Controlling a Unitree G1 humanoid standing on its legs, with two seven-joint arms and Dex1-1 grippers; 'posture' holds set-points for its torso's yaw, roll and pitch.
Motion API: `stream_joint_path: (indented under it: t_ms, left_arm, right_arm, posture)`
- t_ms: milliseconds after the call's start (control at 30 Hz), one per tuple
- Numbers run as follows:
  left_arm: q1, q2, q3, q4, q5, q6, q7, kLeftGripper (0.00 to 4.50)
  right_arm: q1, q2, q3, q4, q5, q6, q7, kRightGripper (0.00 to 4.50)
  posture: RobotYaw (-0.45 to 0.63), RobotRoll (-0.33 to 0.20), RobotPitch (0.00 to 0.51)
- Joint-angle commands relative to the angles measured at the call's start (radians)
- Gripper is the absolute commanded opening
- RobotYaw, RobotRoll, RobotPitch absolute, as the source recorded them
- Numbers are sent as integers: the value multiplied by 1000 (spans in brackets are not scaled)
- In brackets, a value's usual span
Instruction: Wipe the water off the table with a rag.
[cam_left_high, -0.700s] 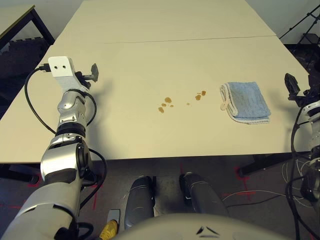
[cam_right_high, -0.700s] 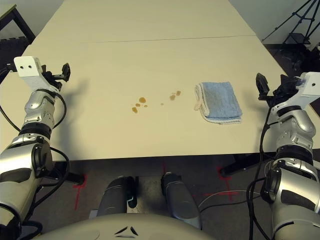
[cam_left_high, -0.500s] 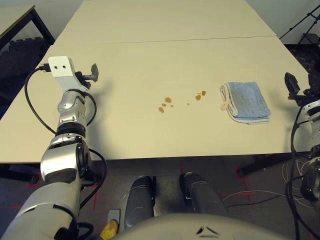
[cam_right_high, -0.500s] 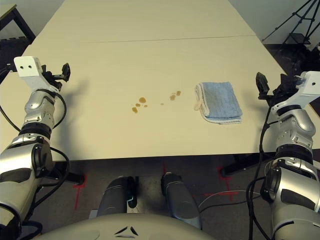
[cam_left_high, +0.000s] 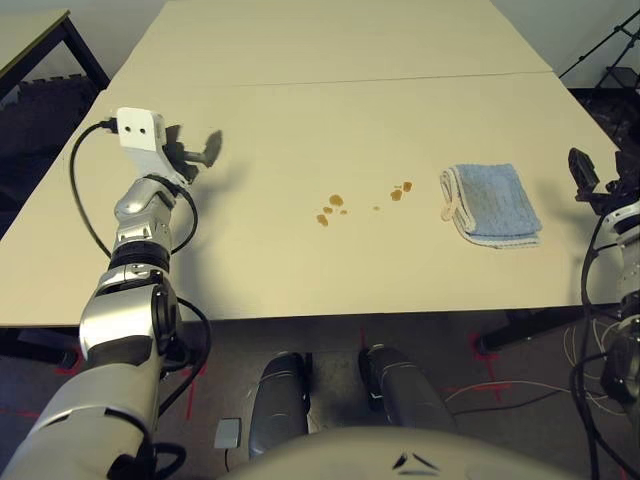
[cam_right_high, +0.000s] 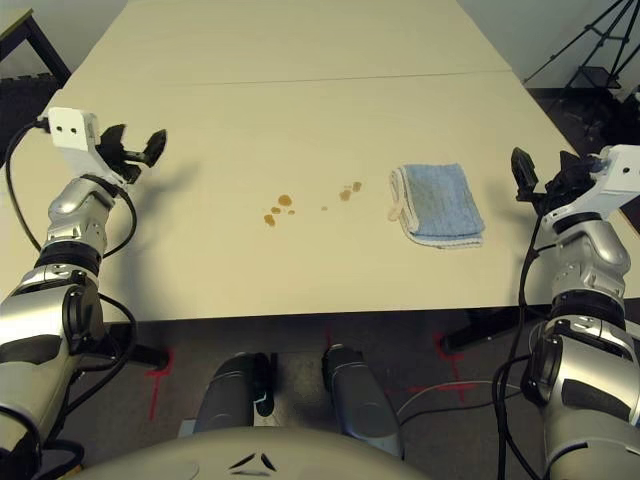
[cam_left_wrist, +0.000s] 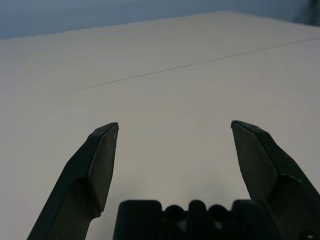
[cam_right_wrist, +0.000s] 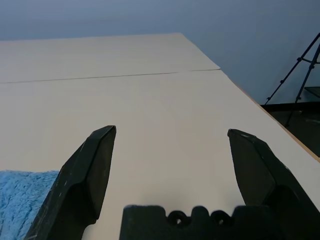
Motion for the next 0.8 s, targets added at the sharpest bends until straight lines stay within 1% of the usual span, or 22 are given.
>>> stream_joint_path:
  t_ms: [33,133,233,333,467,533,600,700,800]
  left_arm:
    - [66,10,-35,-146,-61,115,-198,4500]
    - [131,34,-76,-307,-107,257,-328,4500]
    - [178,65,-116,-411,-120,350,-414,4500]
    - [198,82,-144,-462,-113,387,-453,4500]
    - [201,90,-168,-464,-90,363,-476,4500]
    - [195,89,-176,-453,-80,341,-476,4500]
    - [188,86,-179,-443,-76,330,-472,4500]
    - [178,80,-186,-422,-65,306,-469,4500]
    - [173,72,-194,-404,-57,285,-470,4500]
  right_arm:
    - [11,-15,-18,-5,10,3,-6,4463]
    - [8,-19,-15,-6,9,10,-10,4463]
    - [4,-24,-11,-6,6,17,-14,4463]
    - [0,-30,-10,-9,5,28,-16,4463]
    - [-11,-40,-5,-12,4,75,-23,4463]
    - [-16,-55,10,-31,6,156,-5,4463]
    - [-17,-80,25,-77,18,287,25,4463]
    - [1,-129,58,-200,58,543,123,4463]
    - [37,-180,127,-314,46,713,194,4463]
  posture:
    - [-280,0,115]
    - [-280,0,115]
    - [-280,0,113]
    - [-282,0,110]
    - [-287,0,109]
    - [-290,0,108]
    - [-298,0,106]
    - [-303,0,103]
    - [-314,0,99]
